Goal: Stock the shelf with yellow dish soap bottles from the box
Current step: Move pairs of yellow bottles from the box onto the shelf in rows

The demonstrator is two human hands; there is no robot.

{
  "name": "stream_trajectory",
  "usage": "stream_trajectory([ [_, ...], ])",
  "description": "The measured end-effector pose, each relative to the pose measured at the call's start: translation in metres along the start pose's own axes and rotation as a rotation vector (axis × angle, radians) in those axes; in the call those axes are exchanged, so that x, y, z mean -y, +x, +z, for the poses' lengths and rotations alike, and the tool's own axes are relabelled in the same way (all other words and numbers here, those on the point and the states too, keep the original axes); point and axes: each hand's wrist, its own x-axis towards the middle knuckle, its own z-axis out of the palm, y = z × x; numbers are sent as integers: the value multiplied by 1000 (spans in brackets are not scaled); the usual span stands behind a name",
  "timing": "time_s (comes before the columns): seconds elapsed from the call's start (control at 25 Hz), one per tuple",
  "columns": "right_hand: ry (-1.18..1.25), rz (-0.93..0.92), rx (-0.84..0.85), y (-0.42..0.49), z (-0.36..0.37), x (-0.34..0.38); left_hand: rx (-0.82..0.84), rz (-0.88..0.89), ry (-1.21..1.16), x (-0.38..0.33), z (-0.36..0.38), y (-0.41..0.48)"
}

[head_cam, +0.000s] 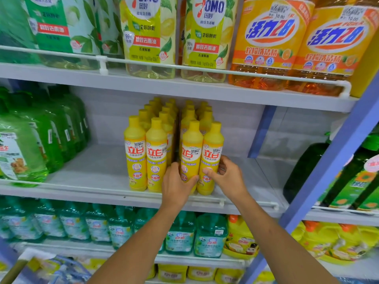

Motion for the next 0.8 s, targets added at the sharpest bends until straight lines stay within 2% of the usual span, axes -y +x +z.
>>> stream_trajectory([
  [0.16,2,49,-19,-8,8,-13,96,6,-98,10,-7,-1],
  [0.48,-30,57,25,3,6,-11,-105,-91,111,-11,5,-2],
  [0.68,-238,78,-73,-11,15,-12,-38,-32,40,-6,5,-1],
  [0.8,-311,122,-55,-1,19,-12,-39,-29,102,-7,6,5],
])
